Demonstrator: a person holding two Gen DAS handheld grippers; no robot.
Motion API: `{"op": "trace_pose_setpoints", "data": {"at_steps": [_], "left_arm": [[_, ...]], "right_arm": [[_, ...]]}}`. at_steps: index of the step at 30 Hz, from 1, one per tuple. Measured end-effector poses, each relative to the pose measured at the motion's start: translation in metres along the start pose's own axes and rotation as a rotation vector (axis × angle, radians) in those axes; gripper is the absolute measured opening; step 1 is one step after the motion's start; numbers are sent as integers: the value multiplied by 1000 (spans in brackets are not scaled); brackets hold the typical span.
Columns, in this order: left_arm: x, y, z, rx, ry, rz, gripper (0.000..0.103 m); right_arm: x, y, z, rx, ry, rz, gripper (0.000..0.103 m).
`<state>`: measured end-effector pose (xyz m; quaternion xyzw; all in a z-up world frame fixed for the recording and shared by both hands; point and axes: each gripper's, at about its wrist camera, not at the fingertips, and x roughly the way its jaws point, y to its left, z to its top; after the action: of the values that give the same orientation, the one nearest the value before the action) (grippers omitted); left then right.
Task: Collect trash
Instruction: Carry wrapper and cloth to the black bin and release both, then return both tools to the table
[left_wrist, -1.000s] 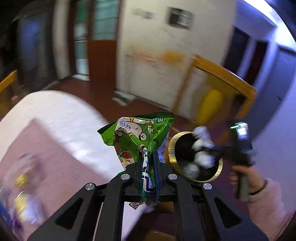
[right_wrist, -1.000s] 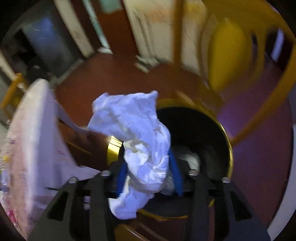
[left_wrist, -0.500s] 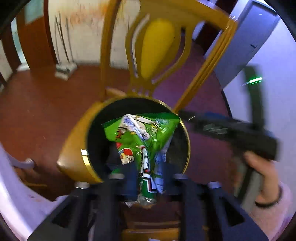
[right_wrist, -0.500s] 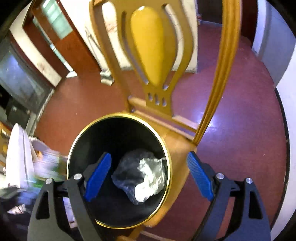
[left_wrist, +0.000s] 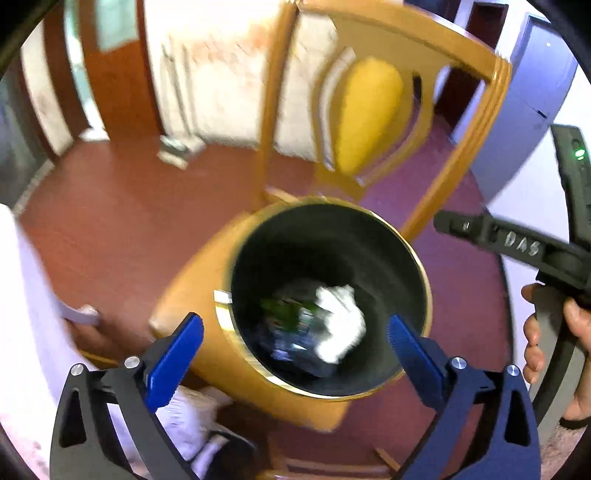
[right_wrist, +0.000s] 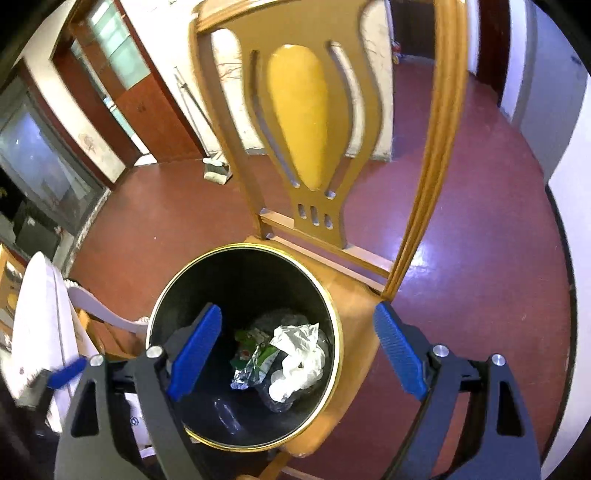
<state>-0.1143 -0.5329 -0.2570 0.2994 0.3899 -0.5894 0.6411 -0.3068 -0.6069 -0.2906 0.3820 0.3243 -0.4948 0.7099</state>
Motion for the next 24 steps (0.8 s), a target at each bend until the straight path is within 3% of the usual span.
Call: {"op": "trace_pose_setpoints", "data": {"at_steps": [6, 11, 14, 19, 22, 24], "left_arm": [[-92, 47, -37, -57, -170, 174, 97], [-196, 113, -102, -247, -342, 418, 97], [-268, 149, -154, -363, -423, 632, 97], [-364, 182, -236, -549, -483, 880, 97], [-408, 188, -283, -683, -510, 1003, 97], [-433, 191, -312, -778, -549, 1046, 97]], "right_arm": [[-23, 72, -15, -90, -18, 143, 87], [-68, 174, -37, -251, -60, 359, 87], [-103, 236, -59, -376, -99, 501, 87], [-172, 333, -112, -610, -166, 727, 87], [-205, 365, -144, -709, -209, 817, 87], [-223, 379, -167, -767, -242, 873, 87]]}}
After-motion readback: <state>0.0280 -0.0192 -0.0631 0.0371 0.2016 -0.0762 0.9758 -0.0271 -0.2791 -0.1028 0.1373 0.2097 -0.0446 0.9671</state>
